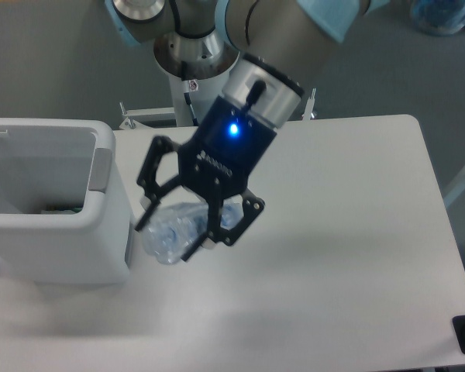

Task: Place the trash in the trash can
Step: 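Lift the tube and carry it over the trash bin, then lower the tube into the bin and open the gripper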

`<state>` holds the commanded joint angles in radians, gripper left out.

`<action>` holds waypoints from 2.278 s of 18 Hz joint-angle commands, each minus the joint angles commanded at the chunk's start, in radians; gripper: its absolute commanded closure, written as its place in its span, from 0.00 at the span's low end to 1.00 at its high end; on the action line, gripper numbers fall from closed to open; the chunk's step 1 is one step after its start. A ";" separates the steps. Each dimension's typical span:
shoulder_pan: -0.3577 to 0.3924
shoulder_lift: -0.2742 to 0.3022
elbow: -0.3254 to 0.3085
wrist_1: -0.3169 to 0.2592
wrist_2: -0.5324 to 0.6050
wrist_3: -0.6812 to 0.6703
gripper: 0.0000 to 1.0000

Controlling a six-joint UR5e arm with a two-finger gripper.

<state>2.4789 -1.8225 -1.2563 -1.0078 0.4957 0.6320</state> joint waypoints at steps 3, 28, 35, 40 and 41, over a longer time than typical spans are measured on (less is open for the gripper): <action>-0.014 0.040 -0.006 0.000 -0.054 -0.015 0.36; -0.209 0.074 -0.153 0.032 -0.195 -0.008 0.35; -0.232 0.065 -0.231 0.083 -0.194 -0.005 0.32; -0.235 0.083 -0.298 0.103 -0.194 0.054 0.31; -0.235 0.081 -0.307 0.103 -0.194 0.063 0.31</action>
<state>2.2442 -1.7411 -1.5630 -0.9050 0.3022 0.6948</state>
